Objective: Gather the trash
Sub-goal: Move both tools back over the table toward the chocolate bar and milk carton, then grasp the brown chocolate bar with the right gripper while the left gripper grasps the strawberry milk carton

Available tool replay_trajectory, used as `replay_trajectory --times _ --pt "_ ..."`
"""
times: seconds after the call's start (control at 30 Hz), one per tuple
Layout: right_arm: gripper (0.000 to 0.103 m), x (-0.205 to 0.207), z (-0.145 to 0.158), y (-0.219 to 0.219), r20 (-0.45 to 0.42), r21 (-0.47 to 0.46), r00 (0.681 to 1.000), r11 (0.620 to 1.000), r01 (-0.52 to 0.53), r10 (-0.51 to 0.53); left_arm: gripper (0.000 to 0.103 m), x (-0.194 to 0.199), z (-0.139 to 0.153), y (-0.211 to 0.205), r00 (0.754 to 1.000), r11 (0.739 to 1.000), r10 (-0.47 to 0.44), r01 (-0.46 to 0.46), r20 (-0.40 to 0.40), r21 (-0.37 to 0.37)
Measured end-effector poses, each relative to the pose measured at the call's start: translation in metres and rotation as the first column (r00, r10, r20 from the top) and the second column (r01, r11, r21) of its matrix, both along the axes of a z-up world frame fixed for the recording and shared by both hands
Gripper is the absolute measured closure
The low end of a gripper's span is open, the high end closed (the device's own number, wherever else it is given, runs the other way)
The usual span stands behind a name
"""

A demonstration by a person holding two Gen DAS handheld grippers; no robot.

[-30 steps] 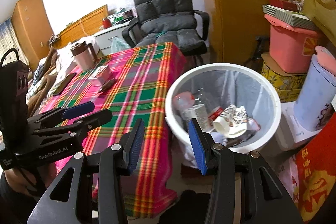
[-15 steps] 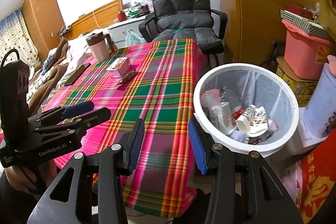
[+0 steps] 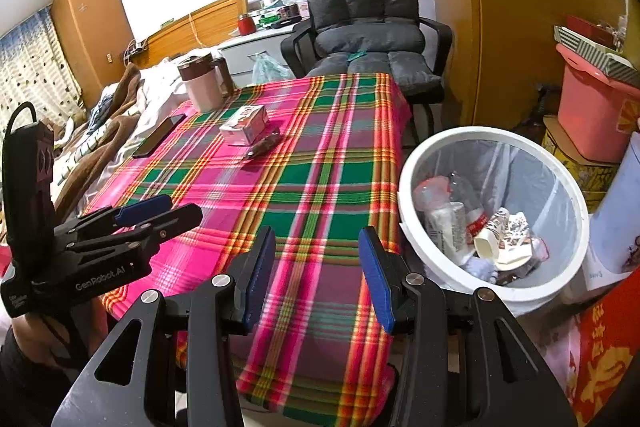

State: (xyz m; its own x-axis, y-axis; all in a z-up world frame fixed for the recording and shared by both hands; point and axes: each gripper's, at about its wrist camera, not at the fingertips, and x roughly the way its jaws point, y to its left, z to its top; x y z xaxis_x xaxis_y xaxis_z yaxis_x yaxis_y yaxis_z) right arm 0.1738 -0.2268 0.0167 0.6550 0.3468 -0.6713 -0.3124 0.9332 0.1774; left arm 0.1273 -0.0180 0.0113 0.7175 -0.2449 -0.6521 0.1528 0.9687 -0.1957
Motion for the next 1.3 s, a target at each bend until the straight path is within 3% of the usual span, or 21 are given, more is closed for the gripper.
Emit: replay_trajectory --times 0.63,1.3 --pt "0.057 0.043 -0.009 0.047 -0.052 0.028 0.996 0.997 -0.072 0.073 0.046 0.025 -0.003 0.064 0.994 0.994 0.11 -0.11 -0.001 0.013" --pt "0.059 0.101 -0.03 0.101 -0.112 -0.006 0.988 0.995 -0.104 0.102 0.046 0.045 -0.007 0.129 0.978 0.978 0.207 -0.207 0.007 0.003"
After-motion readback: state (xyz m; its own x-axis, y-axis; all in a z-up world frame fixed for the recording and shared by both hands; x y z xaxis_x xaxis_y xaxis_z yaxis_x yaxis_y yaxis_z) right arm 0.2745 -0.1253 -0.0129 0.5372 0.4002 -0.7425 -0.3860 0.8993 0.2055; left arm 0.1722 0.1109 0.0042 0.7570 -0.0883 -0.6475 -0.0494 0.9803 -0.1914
